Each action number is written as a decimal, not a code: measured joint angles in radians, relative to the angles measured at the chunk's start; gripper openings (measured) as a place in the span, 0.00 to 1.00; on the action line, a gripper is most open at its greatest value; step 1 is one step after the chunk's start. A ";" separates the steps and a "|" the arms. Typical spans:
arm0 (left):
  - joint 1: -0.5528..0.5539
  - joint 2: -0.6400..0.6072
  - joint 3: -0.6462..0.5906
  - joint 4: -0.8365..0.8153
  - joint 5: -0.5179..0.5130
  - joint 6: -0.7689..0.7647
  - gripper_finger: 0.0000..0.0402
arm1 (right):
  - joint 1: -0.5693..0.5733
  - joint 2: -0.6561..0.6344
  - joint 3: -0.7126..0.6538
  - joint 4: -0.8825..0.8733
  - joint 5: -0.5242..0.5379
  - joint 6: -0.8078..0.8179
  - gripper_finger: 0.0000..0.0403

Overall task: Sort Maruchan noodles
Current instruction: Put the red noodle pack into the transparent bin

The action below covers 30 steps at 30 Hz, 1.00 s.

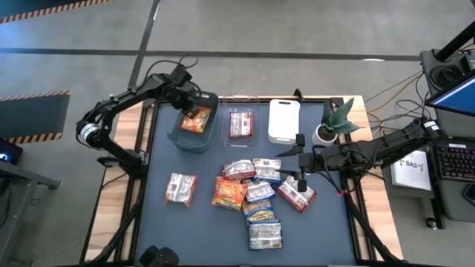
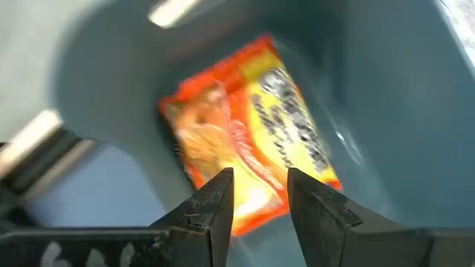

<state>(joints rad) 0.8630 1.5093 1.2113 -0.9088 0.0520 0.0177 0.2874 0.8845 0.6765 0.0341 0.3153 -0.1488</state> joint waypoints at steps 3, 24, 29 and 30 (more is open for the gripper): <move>-0.032 -0.007 -0.006 0.000 0.053 -0.001 0.25 | 0.000 0.000 0.000 0.000 0.000 0.016 0.52; -0.818 -0.378 -0.521 1.176 -0.042 0.088 0.21 | 0.000 0.145 0.002 0.004 0.098 0.455 0.52; -0.880 -0.400 -0.611 1.303 -0.096 0.116 0.21 | 0.000 0.237 0.042 -0.018 0.003 0.548 0.52; -0.880 -0.404 -0.615 1.301 -0.098 0.111 0.21 | 0.000 0.254 0.061 -0.042 -0.020 0.555 0.52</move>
<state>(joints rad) -0.0166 1.1057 0.5967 0.3925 -0.0456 0.1288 0.2874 1.1387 0.7378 -0.0074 0.2956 0.4060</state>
